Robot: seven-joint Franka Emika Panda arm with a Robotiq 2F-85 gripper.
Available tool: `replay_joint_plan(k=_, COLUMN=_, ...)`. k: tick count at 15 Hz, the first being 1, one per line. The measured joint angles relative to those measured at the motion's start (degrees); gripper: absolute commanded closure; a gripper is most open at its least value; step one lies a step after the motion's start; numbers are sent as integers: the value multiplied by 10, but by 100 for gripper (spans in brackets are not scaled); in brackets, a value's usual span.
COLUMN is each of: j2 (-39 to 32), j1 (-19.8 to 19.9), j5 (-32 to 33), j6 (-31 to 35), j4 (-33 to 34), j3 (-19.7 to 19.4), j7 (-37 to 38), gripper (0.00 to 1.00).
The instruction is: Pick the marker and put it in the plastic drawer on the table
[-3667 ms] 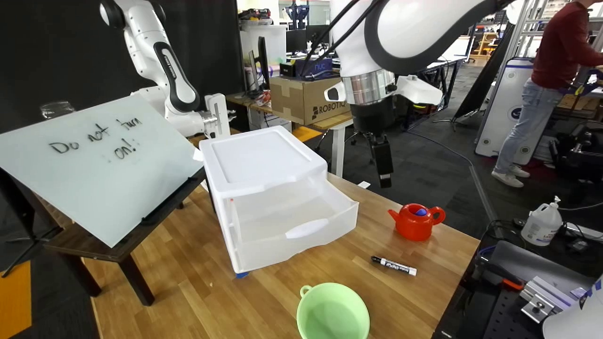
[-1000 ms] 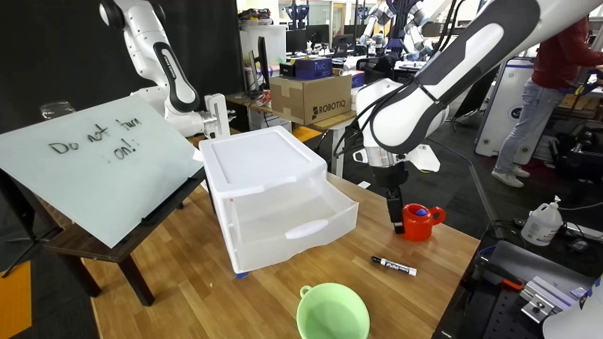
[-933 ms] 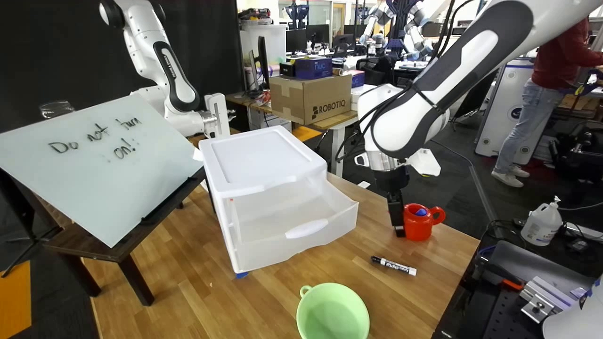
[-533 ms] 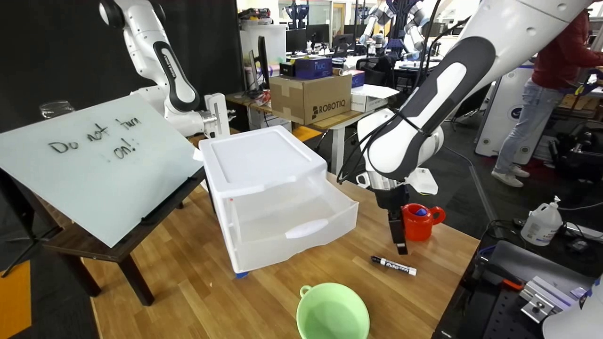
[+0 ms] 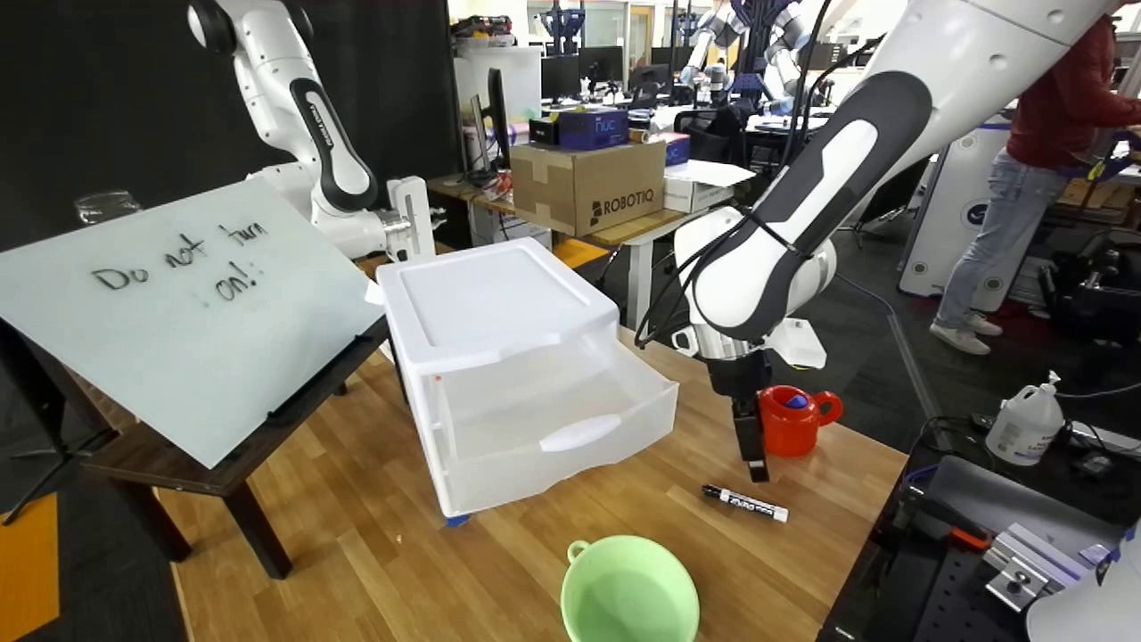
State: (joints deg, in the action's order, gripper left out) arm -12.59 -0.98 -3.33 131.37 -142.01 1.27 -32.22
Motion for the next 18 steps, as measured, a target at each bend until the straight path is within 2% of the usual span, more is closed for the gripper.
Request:
replay_joint_plan(k=9, j2=-13, j1=1, j5=8, j6=0, j4=0, j3=1, j7=0, gripper=0)
replay_joint_plan(k=13, j2=-63, j1=6, j5=9, j6=0, j4=14, j3=1, j7=-8, gripper=0)
replay_joint_plan(k=18, j2=-132, j1=8, j5=21, j6=-7, j4=64, j3=7, j7=-8, gripper=0)
